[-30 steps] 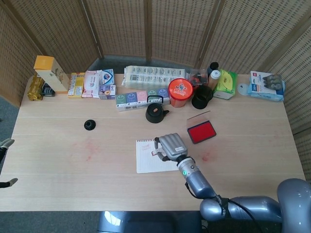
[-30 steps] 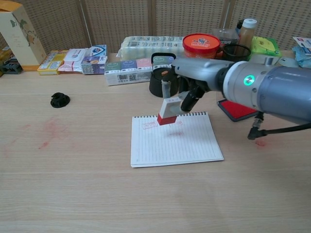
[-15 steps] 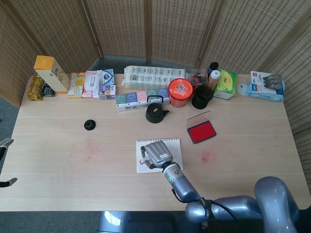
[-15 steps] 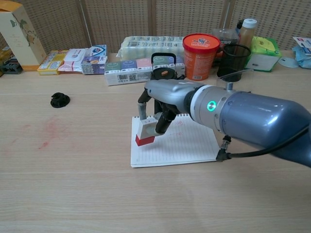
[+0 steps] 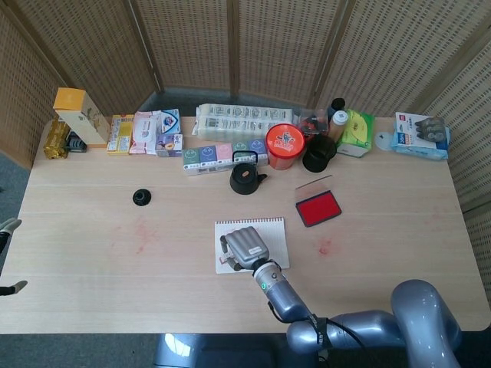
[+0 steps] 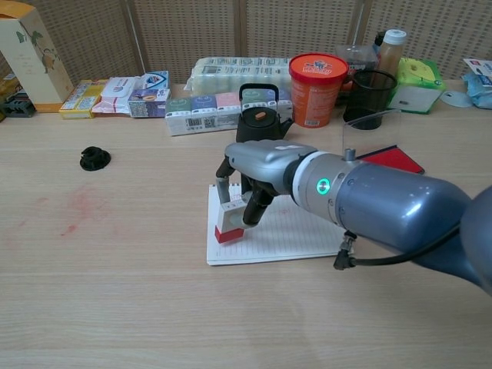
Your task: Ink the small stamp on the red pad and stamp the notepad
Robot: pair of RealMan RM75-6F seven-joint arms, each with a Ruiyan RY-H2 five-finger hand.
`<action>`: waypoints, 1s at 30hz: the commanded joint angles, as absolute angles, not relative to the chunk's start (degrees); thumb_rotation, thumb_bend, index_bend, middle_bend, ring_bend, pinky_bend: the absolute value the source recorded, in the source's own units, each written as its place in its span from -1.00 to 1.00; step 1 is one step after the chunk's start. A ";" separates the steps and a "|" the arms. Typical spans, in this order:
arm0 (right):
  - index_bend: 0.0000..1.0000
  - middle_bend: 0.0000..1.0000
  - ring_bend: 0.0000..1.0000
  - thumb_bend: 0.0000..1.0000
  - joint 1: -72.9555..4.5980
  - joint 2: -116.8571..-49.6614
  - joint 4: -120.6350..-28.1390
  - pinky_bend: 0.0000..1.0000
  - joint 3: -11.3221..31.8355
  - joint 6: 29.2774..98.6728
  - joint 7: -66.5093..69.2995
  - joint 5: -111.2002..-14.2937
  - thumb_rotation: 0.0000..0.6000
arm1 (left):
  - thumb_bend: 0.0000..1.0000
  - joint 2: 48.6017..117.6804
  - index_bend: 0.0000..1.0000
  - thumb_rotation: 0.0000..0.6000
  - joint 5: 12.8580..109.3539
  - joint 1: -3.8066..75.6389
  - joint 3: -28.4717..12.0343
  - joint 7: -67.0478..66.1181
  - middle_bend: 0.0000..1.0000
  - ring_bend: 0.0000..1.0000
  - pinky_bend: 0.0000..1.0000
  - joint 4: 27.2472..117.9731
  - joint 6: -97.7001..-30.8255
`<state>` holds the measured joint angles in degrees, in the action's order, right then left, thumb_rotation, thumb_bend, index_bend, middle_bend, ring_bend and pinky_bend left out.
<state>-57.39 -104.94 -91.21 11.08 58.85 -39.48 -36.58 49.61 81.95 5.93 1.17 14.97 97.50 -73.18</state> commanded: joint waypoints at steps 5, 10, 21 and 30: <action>0.30 0.99 1.00 0.19 -57.30 -106.08 -88.92 1.00 10.49 57.89 -39.21 -36.05 1.00 | -1.00 49.59 -1.00 1.00 81.57 6.03 1.08 15.24 -1.00 -1.00 -0.80 97.33 -72.85; 0.30 0.99 1.00 0.20 -56.67 -107.05 -86.45 1.00 9.55 56.85 -38.32 -36.26 1.00 | -1.00 49.63 -1.00 1.00 81.49 6.12 1.08 15.11 -1.00 -1.00 -0.80 97.34 -72.66; 0.30 0.99 1.00 0.20 -55.87 -108.89 -84.16 1.00 9.00 56.39 -38.39 -36.30 1.00 | -1.00 49.72 -1.00 1.00 81.52 6.01 1.13 14.85 -1.00 -1.00 -0.80 97.44 -72.79; 0.30 0.99 1.00 0.20 -55.27 -108.53 -85.15 1.00 9.13 56.71 -38.91 -36.16 1.00 | -1.00 49.63 -1.00 1.00 82.04 5.76 1.29 15.33 -1.00 -1.00 -0.80 97.31 -73.25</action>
<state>-55.31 -108.57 -85.09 9.10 56.68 -38.87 -36.17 49.63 82.04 5.77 1.28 15.32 97.31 -73.25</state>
